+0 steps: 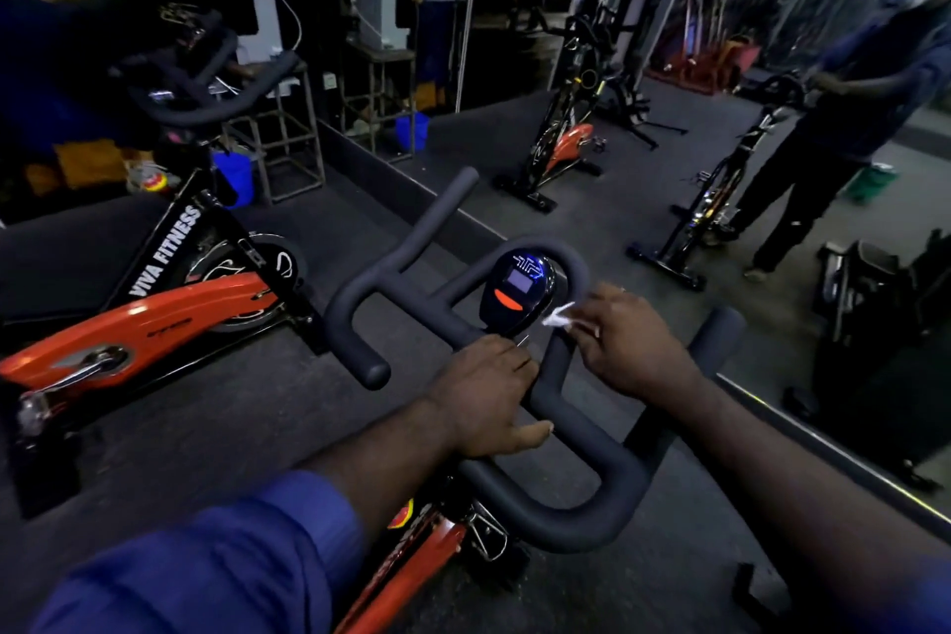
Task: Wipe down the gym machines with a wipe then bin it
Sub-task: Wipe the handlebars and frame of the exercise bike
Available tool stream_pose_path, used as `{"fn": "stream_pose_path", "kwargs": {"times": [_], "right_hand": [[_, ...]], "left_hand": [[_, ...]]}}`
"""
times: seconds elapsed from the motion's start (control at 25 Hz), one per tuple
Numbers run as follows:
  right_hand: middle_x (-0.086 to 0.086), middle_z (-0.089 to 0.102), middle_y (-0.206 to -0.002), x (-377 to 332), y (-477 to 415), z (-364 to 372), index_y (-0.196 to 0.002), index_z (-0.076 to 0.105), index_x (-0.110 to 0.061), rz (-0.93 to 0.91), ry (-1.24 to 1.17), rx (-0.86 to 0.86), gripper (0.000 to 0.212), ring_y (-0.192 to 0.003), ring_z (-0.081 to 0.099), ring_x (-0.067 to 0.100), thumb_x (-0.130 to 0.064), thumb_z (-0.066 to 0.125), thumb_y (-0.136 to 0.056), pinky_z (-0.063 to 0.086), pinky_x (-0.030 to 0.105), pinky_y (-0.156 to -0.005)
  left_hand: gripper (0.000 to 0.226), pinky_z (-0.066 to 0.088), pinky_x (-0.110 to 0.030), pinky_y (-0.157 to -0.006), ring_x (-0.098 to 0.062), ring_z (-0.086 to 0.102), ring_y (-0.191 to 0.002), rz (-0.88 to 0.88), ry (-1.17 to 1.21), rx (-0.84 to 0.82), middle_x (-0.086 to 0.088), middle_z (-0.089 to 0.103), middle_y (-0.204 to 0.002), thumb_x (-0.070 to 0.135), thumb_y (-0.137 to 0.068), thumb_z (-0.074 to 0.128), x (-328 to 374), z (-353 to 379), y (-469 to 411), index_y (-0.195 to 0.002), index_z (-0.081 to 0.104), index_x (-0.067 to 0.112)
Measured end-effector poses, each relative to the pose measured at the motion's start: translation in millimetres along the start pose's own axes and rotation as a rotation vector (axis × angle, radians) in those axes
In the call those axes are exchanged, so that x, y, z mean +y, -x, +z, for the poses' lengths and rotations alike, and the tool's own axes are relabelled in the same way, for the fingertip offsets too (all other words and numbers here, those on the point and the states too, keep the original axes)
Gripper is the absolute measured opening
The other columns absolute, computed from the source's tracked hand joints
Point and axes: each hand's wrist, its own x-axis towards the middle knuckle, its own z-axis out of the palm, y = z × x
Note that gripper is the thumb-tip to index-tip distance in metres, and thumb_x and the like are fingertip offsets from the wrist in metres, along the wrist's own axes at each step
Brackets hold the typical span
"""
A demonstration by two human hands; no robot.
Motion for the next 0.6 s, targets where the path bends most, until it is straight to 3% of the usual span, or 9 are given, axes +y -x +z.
{"fn": "stream_pose_path", "kwargs": {"times": [0.12, 0.28, 0.4, 0.52, 0.6], "right_hand": [[0.002, 0.058, -0.099, 7.6, -51.8, -6.4, -0.111, 0.078, -0.021, 0.086, 0.023, 0.138, 0.028, -0.091, 0.057, 0.021, -0.022, 0.058, -0.092, 0.043, 0.027, -0.080], [0.007, 0.060, -0.111, 8.0, -32.5, 7.3, -0.113, 0.075, -0.017, 0.060, 0.089, 0.040, 0.034, -0.096, 0.056, 0.030, -0.017, 0.055, -0.086, 0.050, 0.038, -0.084], [0.006, 0.062, -0.109, -1.3, -1.4, 2.1, -0.114, 0.074, -0.017, 0.078, 0.037, 0.064, 0.031, -0.099, 0.061, 0.029, -0.009, 0.063, -0.086, 0.047, 0.029, -0.085], [0.009, 0.064, -0.109, -4.0, -49.3, 1.4, -0.110, 0.077, -0.015, 0.094, 0.028, 0.114, 0.029, -0.099, 0.059, 0.027, -0.024, 0.057, -0.090, 0.047, 0.031, -0.085], [0.011, 0.065, -0.109, -0.3, -75.5, 5.4, -0.108, 0.077, -0.011, 0.004, 0.121, 0.046, 0.033, -0.097, 0.058, 0.030, -0.022, 0.055, -0.087, 0.047, 0.035, -0.085]], "left_hand": [[0.066, 0.049, -0.037, -0.082, -0.027, 0.068, -0.091, 0.065, -0.102, 0.034, -0.004, 0.073, -0.097, 0.075, -0.089, 0.052, -5.4, -1.2, -7.1, -0.098, 0.073, 0.013], [0.068, 0.046, -0.036, -0.086, -0.026, 0.067, -0.110, 0.105, -0.228, -0.074, -0.004, 0.071, -0.120, 0.075, -0.096, 0.044, -9.2, -11.4, -17.4, -0.118, 0.069, 0.015], [0.067, 0.046, -0.035, -0.087, -0.026, 0.067, -0.112, 0.140, -0.254, -0.082, -0.004, 0.071, -0.122, 0.073, -0.097, 0.044, -12.1, -10.7, -20.2, -0.118, 0.071, 0.016], [0.066, 0.050, -0.035, -0.080, -0.026, 0.070, -0.101, 0.196, -0.195, -0.048, -0.004, 0.075, -0.110, 0.076, -0.093, 0.047, -17.8, -10.4, -23.4, -0.107, 0.074, 0.017], [0.067, 0.050, -0.033, -0.070, -0.024, 0.072, -0.086, 0.213, -0.177, -0.068, -0.002, 0.076, -0.096, 0.079, -0.089, 0.050, -20.9, -5.3, -20.9, -0.094, 0.075, 0.017]]}}
